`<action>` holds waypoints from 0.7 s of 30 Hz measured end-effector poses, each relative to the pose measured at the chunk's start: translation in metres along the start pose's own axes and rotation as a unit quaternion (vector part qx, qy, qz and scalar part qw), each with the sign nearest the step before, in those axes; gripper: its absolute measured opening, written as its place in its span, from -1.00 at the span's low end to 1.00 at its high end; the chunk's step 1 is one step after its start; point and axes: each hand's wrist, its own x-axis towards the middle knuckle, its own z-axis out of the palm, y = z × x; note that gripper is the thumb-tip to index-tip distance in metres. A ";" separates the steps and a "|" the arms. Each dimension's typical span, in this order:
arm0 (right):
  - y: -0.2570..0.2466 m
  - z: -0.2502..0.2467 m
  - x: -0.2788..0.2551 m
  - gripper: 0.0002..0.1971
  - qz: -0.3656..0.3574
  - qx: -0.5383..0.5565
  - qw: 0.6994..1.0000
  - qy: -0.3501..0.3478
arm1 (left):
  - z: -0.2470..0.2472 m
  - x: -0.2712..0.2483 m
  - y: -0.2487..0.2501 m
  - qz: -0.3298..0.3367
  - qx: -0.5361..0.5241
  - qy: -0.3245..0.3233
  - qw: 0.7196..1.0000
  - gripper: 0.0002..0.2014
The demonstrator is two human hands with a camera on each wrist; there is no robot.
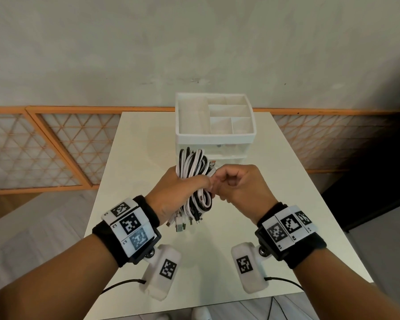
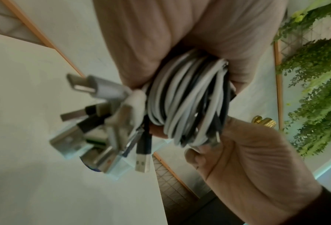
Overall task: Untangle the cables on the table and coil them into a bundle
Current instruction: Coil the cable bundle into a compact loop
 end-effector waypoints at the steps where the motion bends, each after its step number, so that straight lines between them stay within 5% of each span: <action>1: 0.001 0.000 0.001 -0.80 -0.004 0.012 1.000 0.022 | -0.001 0.001 0.000 -0.009 0.000 -0.011 1.000 -0.72; 7: 0.007 0.006 0.002 -0.66 -0.013 0.016 1.000 0.020 | -0.008 0.001 -0.001 -0.028 -0.015 -0.039 0.999 -0.75; 13: 0.003 0.004 0.006 -0.41 0.021 -0.003 1.000 0.001 | -0.008 0.003 -0.004 0.011 -0.064 0.028 0.997 -0.77; 18: -0.007 0.024 0.007 0.00 0.035 0.065 0.984 -0.163 | -0.001 0.003 -0.004 0.009 -0.129 0.023 0.991 -0.79; 21: -0.006 0.041 0.010 -0.09 0.004 0.067 0.995 -0.074 | 0.005 0.004 -0.004 0.004 -0.148 0.024 0.989 -0.78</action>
